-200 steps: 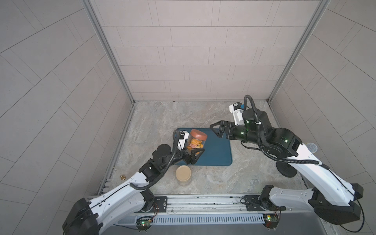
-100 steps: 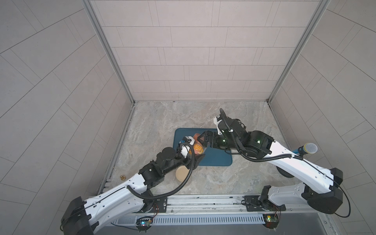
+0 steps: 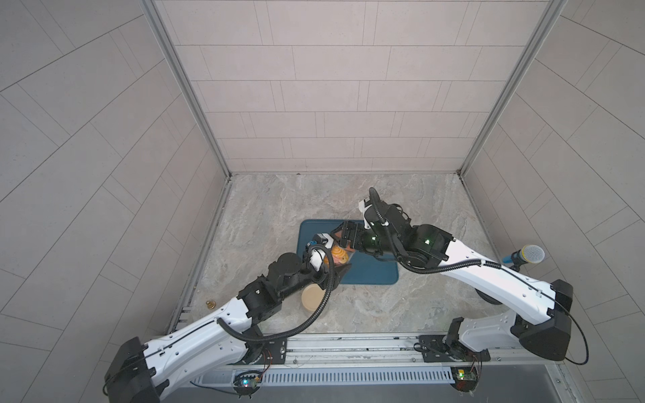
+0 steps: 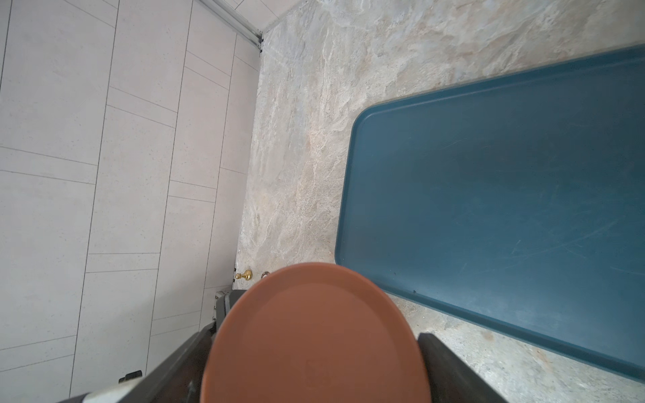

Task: Pour the cookies out of the jar
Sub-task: Unscrew the lid from the jar.

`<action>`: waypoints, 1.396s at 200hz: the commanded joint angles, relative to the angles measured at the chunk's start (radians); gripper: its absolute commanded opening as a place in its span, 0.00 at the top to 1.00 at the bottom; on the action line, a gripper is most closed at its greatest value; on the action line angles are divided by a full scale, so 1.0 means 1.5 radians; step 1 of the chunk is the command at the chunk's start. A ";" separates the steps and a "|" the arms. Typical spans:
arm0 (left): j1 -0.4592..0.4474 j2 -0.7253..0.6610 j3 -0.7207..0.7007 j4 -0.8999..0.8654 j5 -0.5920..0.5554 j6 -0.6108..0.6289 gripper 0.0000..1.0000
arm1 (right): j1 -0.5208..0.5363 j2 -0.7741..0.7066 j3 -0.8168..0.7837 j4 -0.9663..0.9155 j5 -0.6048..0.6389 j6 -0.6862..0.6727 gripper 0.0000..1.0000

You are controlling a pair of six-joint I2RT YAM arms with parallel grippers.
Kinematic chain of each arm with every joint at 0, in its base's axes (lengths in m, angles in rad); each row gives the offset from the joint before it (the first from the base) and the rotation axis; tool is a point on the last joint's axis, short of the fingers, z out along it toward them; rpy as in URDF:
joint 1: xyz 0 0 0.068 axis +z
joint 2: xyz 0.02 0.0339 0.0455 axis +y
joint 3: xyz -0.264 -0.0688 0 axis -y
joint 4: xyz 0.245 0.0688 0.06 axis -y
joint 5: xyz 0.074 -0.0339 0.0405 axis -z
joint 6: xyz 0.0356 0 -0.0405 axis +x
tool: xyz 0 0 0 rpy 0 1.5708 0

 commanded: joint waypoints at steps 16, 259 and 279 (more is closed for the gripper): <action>-0.004 -0.029 0.008 0.104 -0.001 -0.008 1.00 | 0.001 0.000 -0.019 0.057 -0.011 0.025 0.11; 0.011 -0.043 -0.047 0.257 0.103 -0.178 1.00 | -0.032 -0.074 -0.123 0.315 -0.167 -0.071 0.91; 0.024 -0.022 -0.049 0.346 0.207 -0.254 1.00 | -0.074 -0.093 -0.164 0.414 -0.278 -0.073 0.98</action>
